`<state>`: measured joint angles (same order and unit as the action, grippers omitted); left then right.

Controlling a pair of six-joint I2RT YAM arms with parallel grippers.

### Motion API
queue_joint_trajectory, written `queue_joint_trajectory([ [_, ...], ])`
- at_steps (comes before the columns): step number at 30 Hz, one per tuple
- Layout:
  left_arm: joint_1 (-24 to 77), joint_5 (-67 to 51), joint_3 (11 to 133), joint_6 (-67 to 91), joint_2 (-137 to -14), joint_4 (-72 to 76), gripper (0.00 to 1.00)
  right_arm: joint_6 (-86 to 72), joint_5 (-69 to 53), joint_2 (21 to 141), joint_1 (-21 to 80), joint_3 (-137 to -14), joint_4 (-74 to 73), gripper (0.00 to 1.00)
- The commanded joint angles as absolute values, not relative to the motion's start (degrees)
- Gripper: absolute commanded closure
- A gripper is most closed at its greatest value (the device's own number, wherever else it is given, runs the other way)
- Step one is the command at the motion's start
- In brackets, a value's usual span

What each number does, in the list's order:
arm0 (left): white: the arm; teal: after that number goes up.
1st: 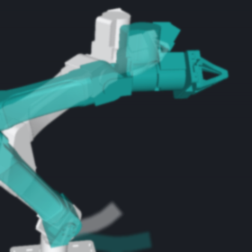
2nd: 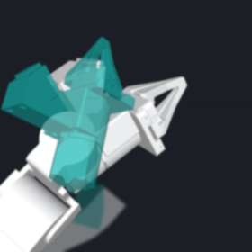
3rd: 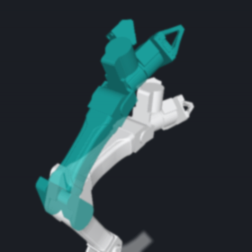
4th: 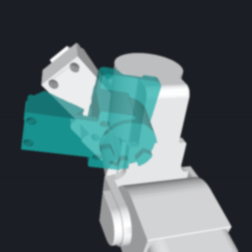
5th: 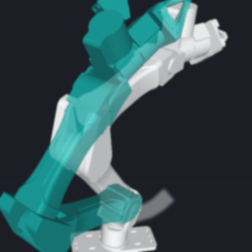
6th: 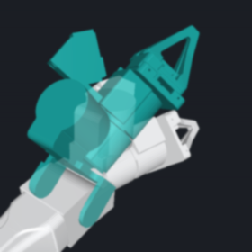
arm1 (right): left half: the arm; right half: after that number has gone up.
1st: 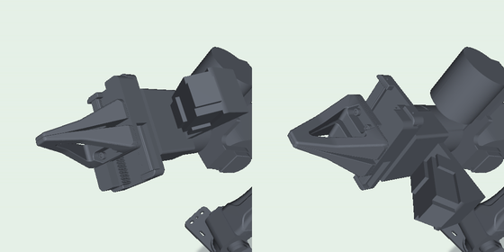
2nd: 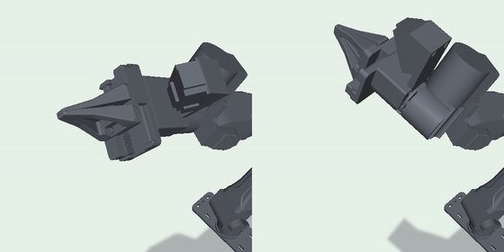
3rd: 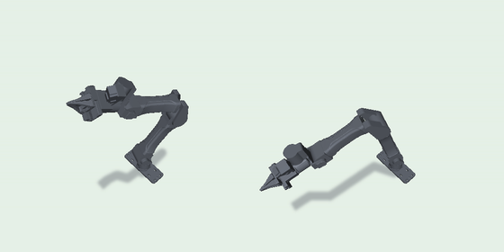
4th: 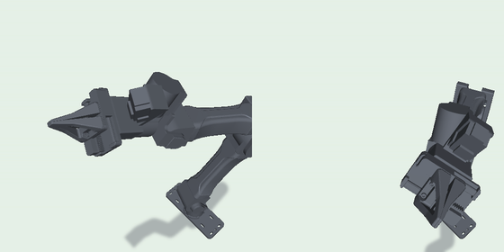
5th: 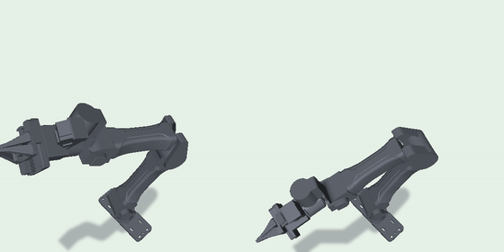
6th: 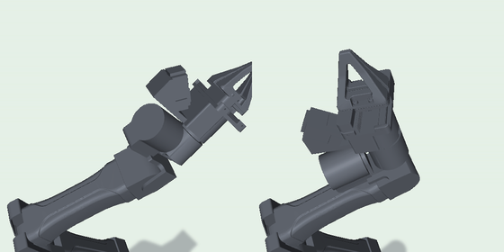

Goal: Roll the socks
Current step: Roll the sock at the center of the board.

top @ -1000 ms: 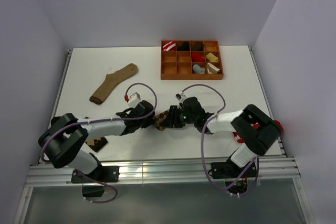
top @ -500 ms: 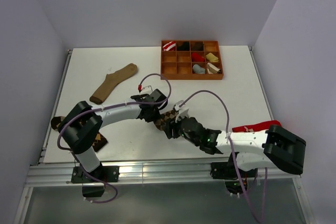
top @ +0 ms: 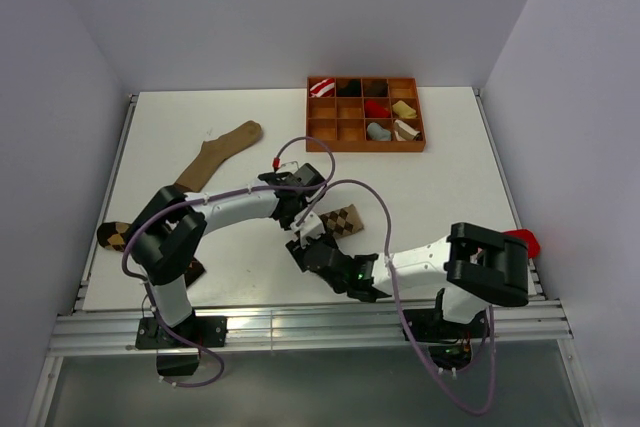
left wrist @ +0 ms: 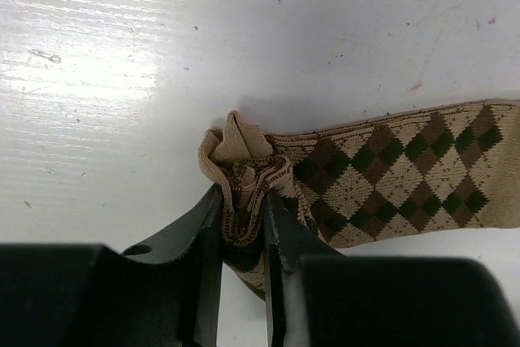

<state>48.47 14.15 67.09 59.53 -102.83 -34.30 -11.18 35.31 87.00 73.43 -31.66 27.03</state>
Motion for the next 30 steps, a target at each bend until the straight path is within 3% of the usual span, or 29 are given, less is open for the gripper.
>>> queue_joint_trajectory([
  [1, 48.9, 10.8, 66.7, 58.4, -105.4, -37.8, 0.96, -9.1, 42.4, 90.2, 74.0, -35.9, 27.6, 0.39],
  [13, 46.8, 11.4, 62.1, 60.1, -102.8, -37.4, 0.96, -13.3, 40.8, 99.4, 73.7, -39.3, 22.4, 0.54],
  [14, 45.6, 11.3, 60.0, 60.5, -102.0, -37.1, 0.96, -13.6, 40.6, 99.7, 73.7, -39.5, 21.8, 0.58],
  [17, 43.9, 11.6, 56.3, 61.3, -98.6, -36.5, 0.96, -13.4, 39.8, 100.2, 73.7, -39.6, 22.1, 0.86],
  [20, 42.9, 11.7, 52.2, 63.0, -94.7, -35.9, 0.96, -12.7, 37.4, 100.0, 73.2, -40.1, 22.2, 0.99],
  [27, 41.6, 10.2, 41.4, 69.3, -85.2, -31.6, 0.95, -12.2, 29.4, 98.3, 72.3, -40.1, 22.5, 1.00],
  [30, 41.6, 9.9, 38.9, 72.5, -80.7, -27.0, 0.84, -13.6, 25.8, 96.4, 71.0, -38.9, 21.7, 1.00],
])
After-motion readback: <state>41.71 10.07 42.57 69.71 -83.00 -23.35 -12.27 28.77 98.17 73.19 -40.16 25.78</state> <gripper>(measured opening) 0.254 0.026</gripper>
